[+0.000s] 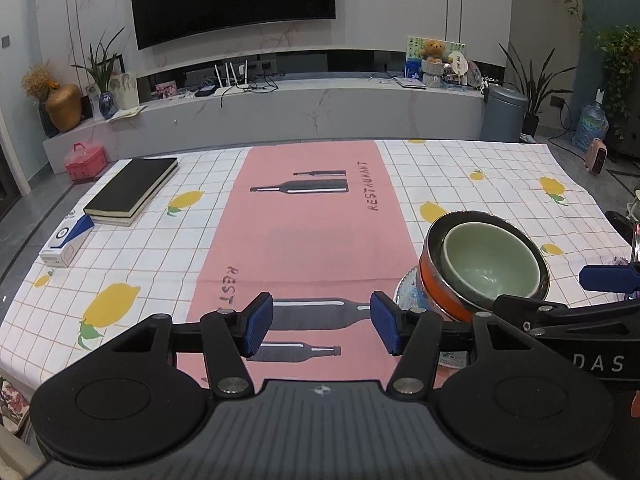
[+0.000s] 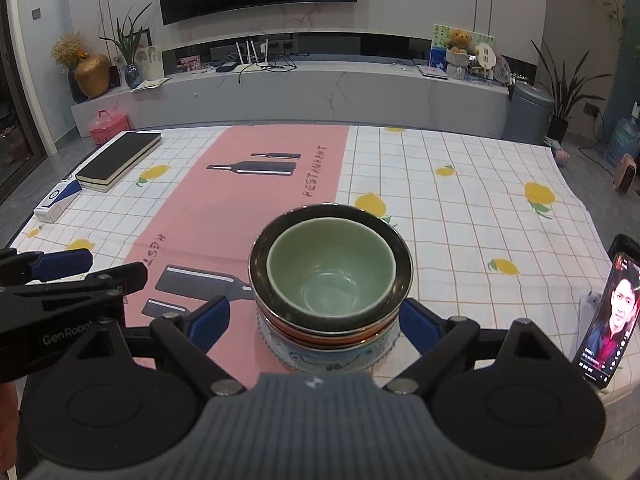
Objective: Organize plates and bowls
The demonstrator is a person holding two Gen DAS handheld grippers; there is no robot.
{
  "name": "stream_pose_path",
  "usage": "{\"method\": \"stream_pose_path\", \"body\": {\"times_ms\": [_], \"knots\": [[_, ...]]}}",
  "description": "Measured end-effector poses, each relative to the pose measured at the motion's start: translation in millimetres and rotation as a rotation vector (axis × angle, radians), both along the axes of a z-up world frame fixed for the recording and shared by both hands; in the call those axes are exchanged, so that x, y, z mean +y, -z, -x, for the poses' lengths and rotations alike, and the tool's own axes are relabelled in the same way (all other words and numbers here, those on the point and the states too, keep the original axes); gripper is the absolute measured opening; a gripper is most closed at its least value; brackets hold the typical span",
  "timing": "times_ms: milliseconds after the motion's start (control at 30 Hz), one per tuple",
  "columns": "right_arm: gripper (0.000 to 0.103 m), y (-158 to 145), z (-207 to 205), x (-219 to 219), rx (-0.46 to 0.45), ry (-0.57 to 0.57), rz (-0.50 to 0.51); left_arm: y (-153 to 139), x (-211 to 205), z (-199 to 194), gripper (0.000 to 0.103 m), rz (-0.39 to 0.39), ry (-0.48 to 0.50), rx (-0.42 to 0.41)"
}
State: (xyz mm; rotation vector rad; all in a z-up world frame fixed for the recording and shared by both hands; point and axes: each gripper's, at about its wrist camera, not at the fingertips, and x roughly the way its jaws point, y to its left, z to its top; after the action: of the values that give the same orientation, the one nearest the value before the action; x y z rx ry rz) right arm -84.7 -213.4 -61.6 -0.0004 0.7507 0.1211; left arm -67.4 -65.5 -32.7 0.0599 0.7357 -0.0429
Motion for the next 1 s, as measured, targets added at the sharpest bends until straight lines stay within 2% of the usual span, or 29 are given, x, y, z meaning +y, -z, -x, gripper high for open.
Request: {"method": "stream_pose_path", "body": {"times_ms": [1000], "knots": [[0.09,1.5,-3.5,1.4,0.014,0.006,0.007,2.2,5.7,-2.0,0.066,0.009,-0.013,-0.001]]}}
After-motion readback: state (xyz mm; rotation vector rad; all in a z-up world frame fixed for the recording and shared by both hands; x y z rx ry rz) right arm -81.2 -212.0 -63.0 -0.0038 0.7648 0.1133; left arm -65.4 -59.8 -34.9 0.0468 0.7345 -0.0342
